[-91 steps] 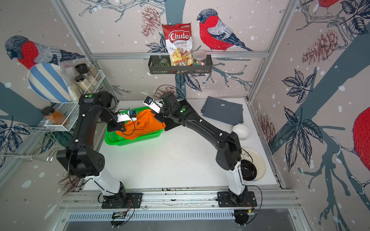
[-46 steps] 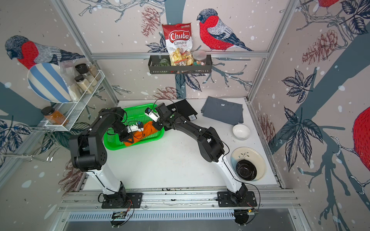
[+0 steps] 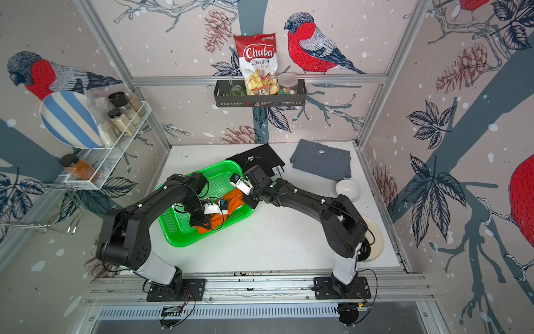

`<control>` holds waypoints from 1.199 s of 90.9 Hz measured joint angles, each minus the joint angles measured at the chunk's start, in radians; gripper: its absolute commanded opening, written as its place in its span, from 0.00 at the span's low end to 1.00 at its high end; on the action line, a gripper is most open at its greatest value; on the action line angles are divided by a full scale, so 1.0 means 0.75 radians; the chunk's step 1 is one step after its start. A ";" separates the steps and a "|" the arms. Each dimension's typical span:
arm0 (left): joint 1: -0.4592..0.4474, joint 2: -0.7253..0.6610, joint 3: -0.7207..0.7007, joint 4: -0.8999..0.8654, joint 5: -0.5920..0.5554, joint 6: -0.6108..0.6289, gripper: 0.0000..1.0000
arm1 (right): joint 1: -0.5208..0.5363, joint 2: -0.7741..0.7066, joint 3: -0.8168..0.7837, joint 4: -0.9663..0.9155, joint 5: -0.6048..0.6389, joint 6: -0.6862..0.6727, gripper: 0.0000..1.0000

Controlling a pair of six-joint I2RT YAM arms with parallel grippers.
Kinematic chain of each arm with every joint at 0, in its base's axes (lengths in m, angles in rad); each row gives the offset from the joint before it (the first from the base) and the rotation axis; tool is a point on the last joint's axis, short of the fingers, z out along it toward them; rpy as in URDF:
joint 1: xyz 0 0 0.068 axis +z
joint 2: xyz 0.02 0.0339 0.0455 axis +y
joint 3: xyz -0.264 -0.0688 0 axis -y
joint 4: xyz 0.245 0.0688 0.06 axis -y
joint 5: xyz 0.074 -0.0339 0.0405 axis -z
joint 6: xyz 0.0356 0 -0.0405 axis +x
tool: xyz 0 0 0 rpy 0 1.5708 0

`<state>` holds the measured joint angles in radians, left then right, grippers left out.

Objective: Put the folded t-shirts into the basket
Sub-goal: Move the bin to the center of the board, then place the T-shirt in the bin.

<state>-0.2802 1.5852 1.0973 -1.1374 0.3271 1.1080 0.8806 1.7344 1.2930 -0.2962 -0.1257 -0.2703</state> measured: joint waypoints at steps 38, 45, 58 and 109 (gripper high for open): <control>-0.411 0.013 0.477 -0.279 0.152 -0.113 0.00 | 0.161 -0.807 -0.342 -0.288 0.197 0.060 0.00; -0.411 -0.035 0.625 -0.411 0.164 -0.091 0.00 | 0.265 -0.857 -0.293 -0.374 0.237 0.080 0.00; -0.411 -0.149 0.772 -0.565 0.166 -0.034 0.00 | 0.422 -0.891 -0.117 -0.511 0.343 0.110 0.00; -0.342 -0.460 0.482 -0.561 0.067 -0.017 0.00 | 0.373 -1.040 -0.171 -0.650 0.401 0.297 0.00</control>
<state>-0.5369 1.2400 1.4586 -1.5578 0.3771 1.0954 1.1603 0.9546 1.1645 -0.7837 0.1749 -0.0475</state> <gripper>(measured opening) 0.077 0.050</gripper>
